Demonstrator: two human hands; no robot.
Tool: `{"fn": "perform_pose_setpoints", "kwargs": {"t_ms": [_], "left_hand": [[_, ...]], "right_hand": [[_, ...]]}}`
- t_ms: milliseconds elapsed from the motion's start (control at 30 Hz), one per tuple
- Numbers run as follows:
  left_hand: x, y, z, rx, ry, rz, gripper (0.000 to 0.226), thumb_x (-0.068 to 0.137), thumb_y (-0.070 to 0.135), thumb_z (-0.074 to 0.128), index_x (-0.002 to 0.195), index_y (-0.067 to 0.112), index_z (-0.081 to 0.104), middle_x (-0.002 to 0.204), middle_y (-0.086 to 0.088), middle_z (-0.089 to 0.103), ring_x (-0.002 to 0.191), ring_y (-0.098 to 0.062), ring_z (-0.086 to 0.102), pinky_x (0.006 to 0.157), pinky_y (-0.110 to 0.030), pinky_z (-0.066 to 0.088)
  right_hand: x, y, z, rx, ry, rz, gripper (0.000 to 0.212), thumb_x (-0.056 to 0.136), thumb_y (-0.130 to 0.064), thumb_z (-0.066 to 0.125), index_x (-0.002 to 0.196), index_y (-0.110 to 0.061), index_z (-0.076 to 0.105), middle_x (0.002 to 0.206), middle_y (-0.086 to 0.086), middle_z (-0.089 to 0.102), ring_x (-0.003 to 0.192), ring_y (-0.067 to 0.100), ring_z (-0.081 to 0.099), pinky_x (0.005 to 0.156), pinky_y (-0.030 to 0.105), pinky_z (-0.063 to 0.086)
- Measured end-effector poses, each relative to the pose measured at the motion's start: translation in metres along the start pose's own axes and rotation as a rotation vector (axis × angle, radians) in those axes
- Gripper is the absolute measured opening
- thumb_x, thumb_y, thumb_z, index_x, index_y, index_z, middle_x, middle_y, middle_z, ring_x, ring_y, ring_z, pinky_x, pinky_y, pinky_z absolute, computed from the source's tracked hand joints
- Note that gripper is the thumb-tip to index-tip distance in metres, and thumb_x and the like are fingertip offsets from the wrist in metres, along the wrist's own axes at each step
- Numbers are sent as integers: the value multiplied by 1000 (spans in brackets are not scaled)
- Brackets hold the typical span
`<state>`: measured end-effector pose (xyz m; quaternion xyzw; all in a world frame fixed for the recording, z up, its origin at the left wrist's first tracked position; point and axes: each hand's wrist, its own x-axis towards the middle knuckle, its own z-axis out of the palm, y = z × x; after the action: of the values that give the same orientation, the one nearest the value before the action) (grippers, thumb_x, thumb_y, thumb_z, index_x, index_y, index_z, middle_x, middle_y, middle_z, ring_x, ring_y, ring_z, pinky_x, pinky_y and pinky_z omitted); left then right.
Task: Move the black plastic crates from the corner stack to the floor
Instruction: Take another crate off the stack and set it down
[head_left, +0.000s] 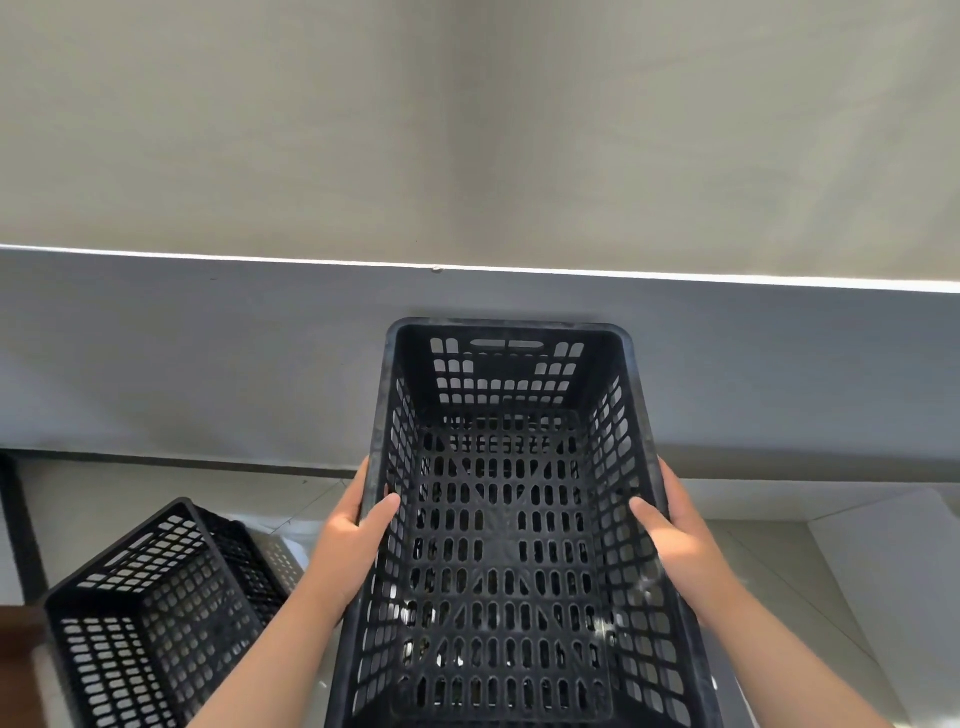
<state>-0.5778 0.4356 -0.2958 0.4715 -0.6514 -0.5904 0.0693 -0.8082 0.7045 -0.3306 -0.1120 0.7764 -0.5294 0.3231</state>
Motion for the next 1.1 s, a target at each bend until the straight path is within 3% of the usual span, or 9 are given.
{"fn": "perform_pose_setpoints", "kwargs": {"t_ms": [233,367,433,500,567,600,800,900,1100], "left_hand": [[-6,4,3,65,28,57,62,101,30,53,156,38,25,149,14,41,137,-15,41,113,-36,32],[-7,-1,1,192,80,77,64,100,31,53,155,42,22,135,10,54,60,-4,53,54,-15,50],[-11,3,2,199,76,56,60,102,31,49,155,42,23,113,15,61,47,-2,47,51,-20,49],[-16,9,4,153,56,36,56,104,31,45,155,40,22,124,12,60,82,-3,63,85,-27,49],[-16,11,5,58,35,-13,56,105,33,42,156,37,20,152,7,44,134,-19,48,112,-38,32],[-15,11,6,16,20,-51,56,105,34,42,157,37,20,157,5,38,143,-23,37,116,-43,27],[-5,2,4,-156,-40,-113,60,97,55,45,152,52,20,158,4,38,142,-26,39,117,-53,29],[0,-1,0,-170,-56,-111,76,78,70,47,149,56,24,159,7,37,144,-23,37,118,-54,27],[4,-1,1,-167,-56,-67,70,79,71,45,146,60,26,160,10,33,146,-23,33,118,-56,26]], "right_hand": [[1,10,-2,-61,41,-49,67,101,-45,54,162,-44,28,164,-16,42,153,13,38,127,53,31],[-2,10,-3,-128,31,-49,69,107,-31,55,164,-46,19,169,-18,34,156,13,31,129,51,27],[-5,9,-3,-147,24,-27,71,106,-33,56,163,-49,17,169,-19,32,156,13,30,129,51,26],[-8,9,-4,-122,14,2,70,105,-33,57,161,-52,20,168,-18,35,155,15,33,128,52,28],[-10,8,-4,-58,-9,48,66,104,-33,59,158,-53,27,162,-14,45,151,19,42,126,54,32],[-11,7,-4,-26,-26,74,65,102,-35,61,156,-54,30,159,-13,48,149,21,44,125,55,33],[-12,2,-7,83,-108,94,80,81,-59,66,153,-62,31,164,-20,39,153,17,36,125,60,29],[-14,-2,-7,142,-113,94,71,82,-54,67,147,-64,39,159,-21,47,149,18,44,124,59,33],[-15,-10,-10,199,-77,74,58,97,-34,63,145,-62,46,152,-21,55,143,15,50,121,57,38]]}}
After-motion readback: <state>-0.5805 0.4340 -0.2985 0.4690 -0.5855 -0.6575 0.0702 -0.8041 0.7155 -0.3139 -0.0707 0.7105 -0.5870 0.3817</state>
